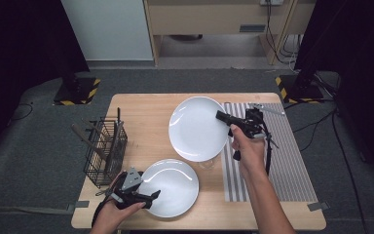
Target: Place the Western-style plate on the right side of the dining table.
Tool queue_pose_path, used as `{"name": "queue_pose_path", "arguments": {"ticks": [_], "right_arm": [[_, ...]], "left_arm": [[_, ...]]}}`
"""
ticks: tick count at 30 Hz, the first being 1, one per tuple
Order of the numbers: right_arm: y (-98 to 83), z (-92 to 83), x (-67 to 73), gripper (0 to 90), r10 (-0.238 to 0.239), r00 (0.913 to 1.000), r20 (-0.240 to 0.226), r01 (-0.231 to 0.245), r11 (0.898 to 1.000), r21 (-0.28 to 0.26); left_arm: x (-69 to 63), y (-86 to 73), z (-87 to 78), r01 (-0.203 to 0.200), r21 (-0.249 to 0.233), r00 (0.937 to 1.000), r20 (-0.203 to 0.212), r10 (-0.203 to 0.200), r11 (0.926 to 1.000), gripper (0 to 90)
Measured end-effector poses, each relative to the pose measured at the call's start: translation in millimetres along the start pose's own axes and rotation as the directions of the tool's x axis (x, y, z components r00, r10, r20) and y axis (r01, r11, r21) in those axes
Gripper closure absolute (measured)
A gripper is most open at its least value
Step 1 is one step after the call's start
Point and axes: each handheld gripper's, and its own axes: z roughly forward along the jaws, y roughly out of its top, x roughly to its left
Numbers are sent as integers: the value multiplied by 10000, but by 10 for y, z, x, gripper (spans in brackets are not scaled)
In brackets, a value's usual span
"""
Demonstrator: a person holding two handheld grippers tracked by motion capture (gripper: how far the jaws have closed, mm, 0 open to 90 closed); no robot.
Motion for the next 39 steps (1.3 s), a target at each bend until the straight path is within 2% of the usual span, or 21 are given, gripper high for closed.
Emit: {"name": "queue_pose_path", "arguments": {"ticks": [18, 28, 39], "right_arm": [[121, -110, -37, 857, 107, 9998, 156, -103, 9995, -289], [156, -187, -110, 857, 102, 9989, 462, -86, 9994, -345], [153, -189, -188, 857, 377, 9987, 331, -361, 9982, -482]], "left_arm": [[-6, 2, -2, -24, -21, 10000, -7, 24, 10000, 63], [-11, 2, -1, -54, -4, 10000, 32, 54, 10000, 63], [-11, 1, 3, -25, 14, 10000, 16, 25, 10000, 63]]}}
